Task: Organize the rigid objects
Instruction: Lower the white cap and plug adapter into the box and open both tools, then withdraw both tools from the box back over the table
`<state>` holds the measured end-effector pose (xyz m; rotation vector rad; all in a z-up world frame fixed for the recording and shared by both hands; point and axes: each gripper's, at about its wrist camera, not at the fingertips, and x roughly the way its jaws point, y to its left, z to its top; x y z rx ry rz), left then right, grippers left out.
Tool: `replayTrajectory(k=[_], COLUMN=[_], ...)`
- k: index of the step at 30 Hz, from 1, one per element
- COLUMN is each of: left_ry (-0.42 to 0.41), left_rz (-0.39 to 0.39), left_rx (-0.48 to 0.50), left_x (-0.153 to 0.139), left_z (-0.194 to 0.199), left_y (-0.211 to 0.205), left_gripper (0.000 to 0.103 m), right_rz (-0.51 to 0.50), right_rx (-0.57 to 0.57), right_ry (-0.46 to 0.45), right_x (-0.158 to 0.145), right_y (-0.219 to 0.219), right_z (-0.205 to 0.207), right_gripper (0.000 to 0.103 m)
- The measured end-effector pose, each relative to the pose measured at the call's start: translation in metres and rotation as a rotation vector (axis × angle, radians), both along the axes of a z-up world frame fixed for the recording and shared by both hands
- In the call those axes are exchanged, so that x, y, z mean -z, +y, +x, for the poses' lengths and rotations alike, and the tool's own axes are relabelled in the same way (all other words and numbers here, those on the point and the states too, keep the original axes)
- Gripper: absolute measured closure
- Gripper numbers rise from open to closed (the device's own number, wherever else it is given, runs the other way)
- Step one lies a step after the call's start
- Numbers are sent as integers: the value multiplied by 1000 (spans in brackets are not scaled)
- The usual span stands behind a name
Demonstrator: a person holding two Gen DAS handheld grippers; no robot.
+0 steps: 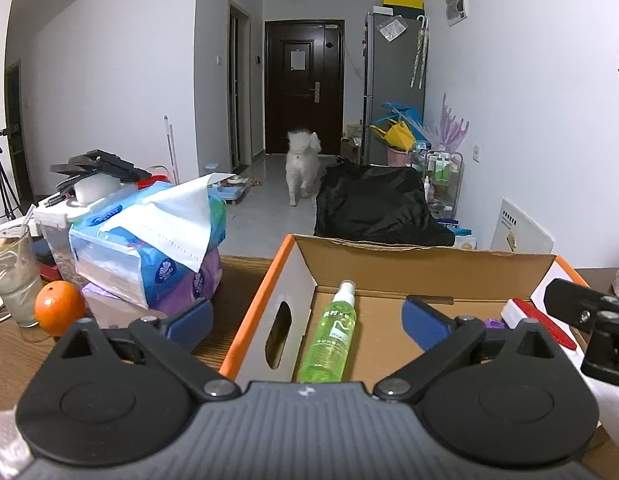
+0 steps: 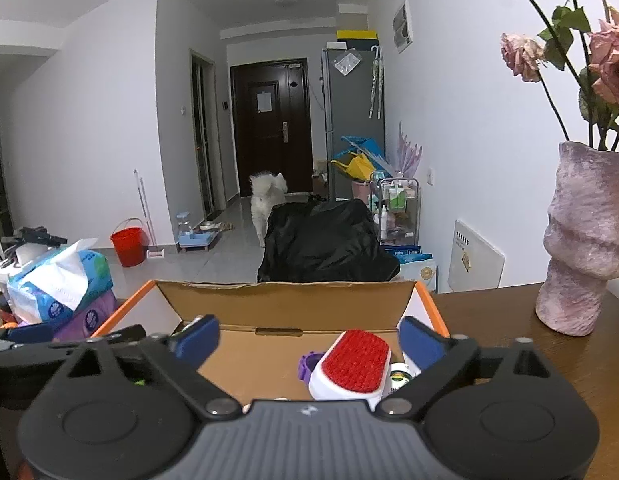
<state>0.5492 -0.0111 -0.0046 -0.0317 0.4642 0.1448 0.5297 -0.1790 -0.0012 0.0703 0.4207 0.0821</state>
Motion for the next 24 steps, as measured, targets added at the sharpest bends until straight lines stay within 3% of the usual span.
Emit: replayTrajectory(k=[24], left_ry=[3], left_rz=[-8], left_rx=[-6], left_x=[-6], left_z=[-27], left_y=[11], left_gripper=[0], right_rz=[-8], right_rx=[-23], right_ry=[-48], right_x=[-8], right_y=[-4], right_z=[-27], right_gripper=[0])
